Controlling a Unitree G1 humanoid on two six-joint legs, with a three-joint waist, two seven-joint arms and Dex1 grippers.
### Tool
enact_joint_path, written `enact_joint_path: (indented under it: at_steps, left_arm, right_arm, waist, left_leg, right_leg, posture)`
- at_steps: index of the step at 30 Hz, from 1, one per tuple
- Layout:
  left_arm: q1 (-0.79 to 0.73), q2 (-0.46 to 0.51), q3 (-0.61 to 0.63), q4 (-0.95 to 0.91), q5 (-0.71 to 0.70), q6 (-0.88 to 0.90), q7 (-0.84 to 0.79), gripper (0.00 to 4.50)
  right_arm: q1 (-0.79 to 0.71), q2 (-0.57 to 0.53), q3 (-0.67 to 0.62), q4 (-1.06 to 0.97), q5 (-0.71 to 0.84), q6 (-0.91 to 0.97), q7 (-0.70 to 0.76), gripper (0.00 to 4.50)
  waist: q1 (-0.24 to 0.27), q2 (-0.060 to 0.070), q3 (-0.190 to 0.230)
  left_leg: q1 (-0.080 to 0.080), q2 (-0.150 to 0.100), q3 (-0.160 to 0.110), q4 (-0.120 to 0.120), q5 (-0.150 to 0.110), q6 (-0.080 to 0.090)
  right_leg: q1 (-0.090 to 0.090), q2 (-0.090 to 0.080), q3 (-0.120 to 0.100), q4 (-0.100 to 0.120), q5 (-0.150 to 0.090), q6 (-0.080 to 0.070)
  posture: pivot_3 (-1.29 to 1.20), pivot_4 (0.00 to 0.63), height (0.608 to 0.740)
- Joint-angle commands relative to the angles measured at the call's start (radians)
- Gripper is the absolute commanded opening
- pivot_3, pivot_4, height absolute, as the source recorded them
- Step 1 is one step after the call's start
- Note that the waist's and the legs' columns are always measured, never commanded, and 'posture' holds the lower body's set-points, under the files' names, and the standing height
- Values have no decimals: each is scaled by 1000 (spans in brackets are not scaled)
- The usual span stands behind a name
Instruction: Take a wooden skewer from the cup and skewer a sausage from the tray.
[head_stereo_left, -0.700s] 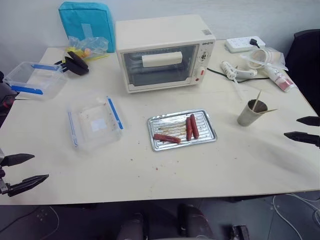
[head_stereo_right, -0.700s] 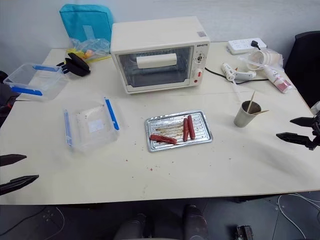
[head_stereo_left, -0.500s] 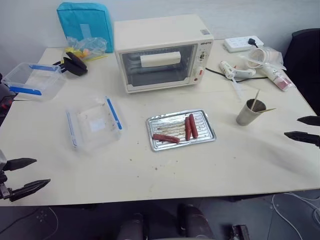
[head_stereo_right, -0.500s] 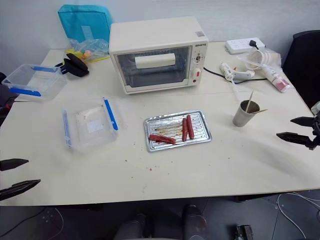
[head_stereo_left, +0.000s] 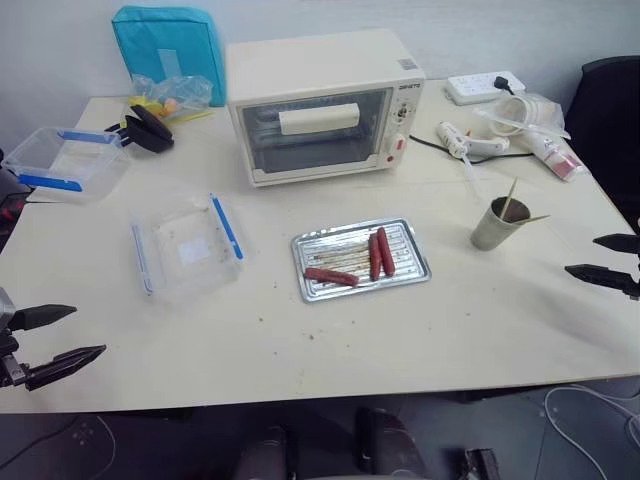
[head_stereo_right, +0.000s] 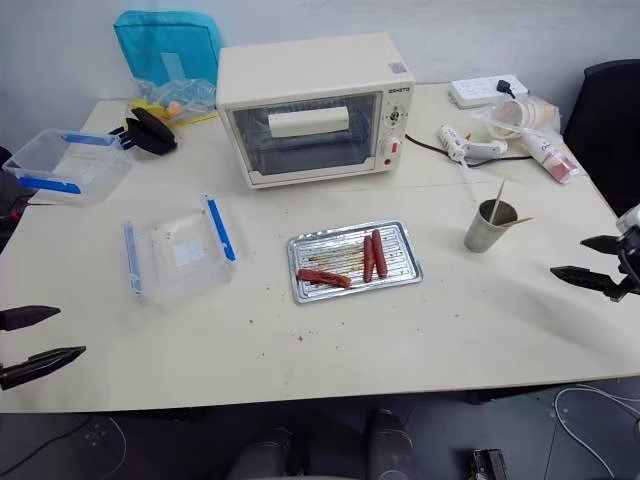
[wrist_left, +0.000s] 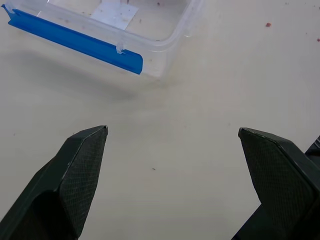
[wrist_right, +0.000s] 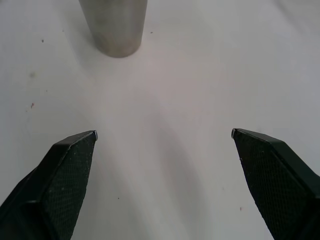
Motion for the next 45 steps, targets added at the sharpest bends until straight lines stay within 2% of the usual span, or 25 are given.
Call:
enact_joint_path:
  at_steps: [1, 6, 9, 12, 15, 17, 19, 22, 24, 29, 32, 35, 39, 41, 45]
  left_arm:
    - [-21, 19, 16, 10, -30, 28, -10, 4444]
    - [-42, 24, -7, -26, -39, 50, -14, 4444]
    - [-73, 42, -17, -115, -135, 154, -28, 4444]
    - [-183, 57, -68, -203, -249, 245, 10, 4444]
    - [-355, 54, -184, -258, -339, 292, 76, 4444]
    - [-502, 10, -289, -270, -400, 314, 128, 4444]
    - [-596, -25, -363, -272, -425, 324, 163, 4444]
    - [-757, -133, -564, -289, -374, 307, 240, 4444]
    - [-810, -181, -641, -278, -333, 290, 272, 4444]
    - [-865, -243, -718, -240, -282, 255, 302, 4444]
    - [-891, -275, -741, -244, -282, 254, 317, 4444]
    - [-897, -278, -745, -261, -284, 260, 316, 4444]
    - [-896, -278, -743, -269, -286, 260, 316, 4444]
    - [-893, -284, -747, -276, -284, 259, 323, 4444]
    - [-891, -310, -762, -292, -285, 259, 344, 4444]
  right_arm:
    - [6, -14, -42, -9, 24, 7, 3, 4500]
    - [43, -1, -79, -42, 55, 39, 0, 4500]
    - [122, 35, -152, -140, 124, 111, -64, 4500]
    - [314, 108, -265, -408, 209, 199, -169, 4500]
    - [488, 211, -373, -738, 289, 335, -323, 4500]
    - [549, 296, -427, -921, 340, 424, -455, 4500]
    - [571, 349, -458, -1020, 368, 484, -548, 4500]
    - [556, 425, -492, -1095, 404, 539, -683, 4500]
    - [564, 445, -498, -1151, 433, 573, -712, 4500]
    - [601, 445, -494, -1263, 486, 628, -731, 4500]
    - [564, 348, -486, -1245, 483, 651, -688, 4500]
    - [483, 170, -459, -1176, 506, 736, -579, 4500]
    - [259, -41, -305, -1016, 497, 838, -444, 4500]
    - [107, -71, -209, -927, 473, 889, -431, 4500]
    - [-237, -17, 13, -714, 333, 970, -476, 4500]
  waist:
    - [0, 0, 0]
    - [0, 0, 0]
    - [2, -1, 0]
    - [16, -3, -1]
    - [30, -2, -2]
    - [32, -1, -2]
    - [33, -1, -2]
    - [32, -2, -2]
    - [33, -3, -2]
    - [30, -3, -2]
    - [32, -3, -2]
    - [31, -3, -2]
    - [27, -4, -1]
    - [25, -6, -1]
    - [27, -7, -1]
  left_leg:
    - [0, 0, 0, 0, 0, 0]
    - [0, 0, 0, 0, 0, 0]
    - [0, 0, 0, 1, 0, 0]
    - [-1, 0, -1, 3, 0, 0]
    - [-1, 2, -2, 7, -1, -1]
    - [-1, 2, -2, 10, -2, -1]
    - [0, 2, -2, 11, -2, -1]
    - [1, 1, -1, 12, -2, 0]
    - [1, 0, -1, 12, -2, 0]
    - [0, 0, 0, 12, -2, 0]
    - [0, 0, 0, 13, -2, 0]
    - [-1, -2, 1, 14, -2, 3]
    - [0, -1, 2, 14, -2, 4]
    - [0, 1, 1, 14, -2, 3]
    - [-2, 1, 2, 14, -2, 3]
  right_leg:
    - [0, 0, 0, 0, 0, 0]
    - [0, 0, 0, 0, 0, 0]
    - [0, 0, 0, 1, 0, 0]
    - [2, 0, -1, 1, 0, 0]
    - [3, 0, 0, 2, 1, 1]
    - [3, 1, 1, 4, 1, 1]
    - [4, 1, 2, 6, 1, 2]
    - [5, 2, 3, 8, 2, 3]
    - [6, 3, 4, 8, 2, 4]
    - [5, 11, 8, 6, 2, 4]
    - [5, 12, 9, 5, 2, 4]
    - [5, 11, 12, 1, 4, 6]
    - [5, 12, 13, 0, 4, 6]
    - [5, 13, 12, -1, 3, 5]
    - [3, 12, 14, -1, 4, 5]
  posture:
    - [0, 150, 740]
    - [0, 150, 740]
    - [0, 150, 740]
    - [0, 150, 740]
    - [0, 150, 740]
    - [0, 150, 740]
    - [0, 150, 740]
    - [0, 150, 740]
    - [0, 150, 740]
    - [0, 150, 740]
    - [0, 150, 740]
    - [0, 150, 740]
    - [0, 150, 740]
    - [0, 150, 740]
    - [0, 150, 740]
